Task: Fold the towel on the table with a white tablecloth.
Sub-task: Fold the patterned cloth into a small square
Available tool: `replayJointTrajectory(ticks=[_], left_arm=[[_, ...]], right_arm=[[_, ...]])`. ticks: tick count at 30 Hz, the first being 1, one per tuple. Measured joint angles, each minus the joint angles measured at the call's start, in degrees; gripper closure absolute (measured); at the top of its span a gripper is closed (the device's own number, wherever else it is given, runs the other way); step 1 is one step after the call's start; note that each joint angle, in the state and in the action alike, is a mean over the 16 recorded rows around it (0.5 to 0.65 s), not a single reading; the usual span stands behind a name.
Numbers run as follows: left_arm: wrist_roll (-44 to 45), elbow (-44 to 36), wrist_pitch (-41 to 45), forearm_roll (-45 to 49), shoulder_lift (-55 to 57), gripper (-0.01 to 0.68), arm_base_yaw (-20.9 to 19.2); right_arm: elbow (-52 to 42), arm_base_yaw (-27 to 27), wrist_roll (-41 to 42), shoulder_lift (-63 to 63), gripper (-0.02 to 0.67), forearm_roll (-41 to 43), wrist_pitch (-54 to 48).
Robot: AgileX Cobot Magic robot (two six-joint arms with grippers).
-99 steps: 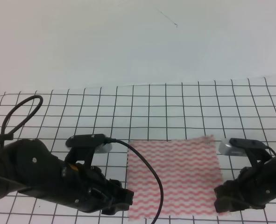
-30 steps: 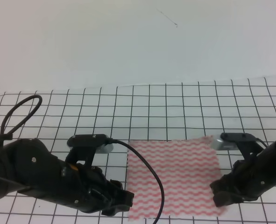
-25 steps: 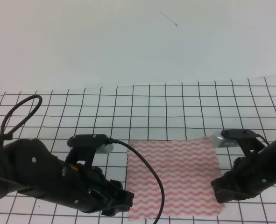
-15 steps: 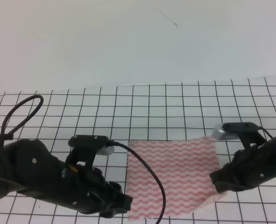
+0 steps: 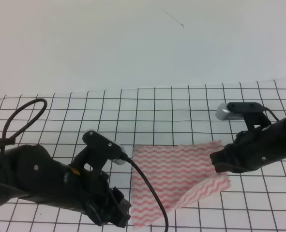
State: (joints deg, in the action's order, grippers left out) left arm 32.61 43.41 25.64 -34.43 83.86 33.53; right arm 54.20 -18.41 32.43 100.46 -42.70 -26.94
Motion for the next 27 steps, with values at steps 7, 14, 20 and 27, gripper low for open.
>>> replayJointTrajectory(ticks=[7, 14, 20, 27], left_arm=[[2.58, 0.27, -6.27, 0.49, 2.65, 0.370, 3.77], [2.57, 0.72, -12.67, 1.37, 5.10, 0.356, 7.62], [1.41, 3.43, -12.05, 1.77, 7.02, 0.344, 7.86], [2.17, 10.59, -3.33, 2.29, 11.29, 0.333, 5.54]], right_arm=[[0.53, 0.45, -0.30, 0.00, 0.650, -0.29, 1.21], [0.64, 0.90, -0.42, 0.00, 0.650, -0.50, 1.14], [0.66, 0.97, -0.38, 0.00, 0.650, -0.41, 0.00], [0.66, 0.97, -0.21, 0.00, 0.650, -0.13, -1.33]])
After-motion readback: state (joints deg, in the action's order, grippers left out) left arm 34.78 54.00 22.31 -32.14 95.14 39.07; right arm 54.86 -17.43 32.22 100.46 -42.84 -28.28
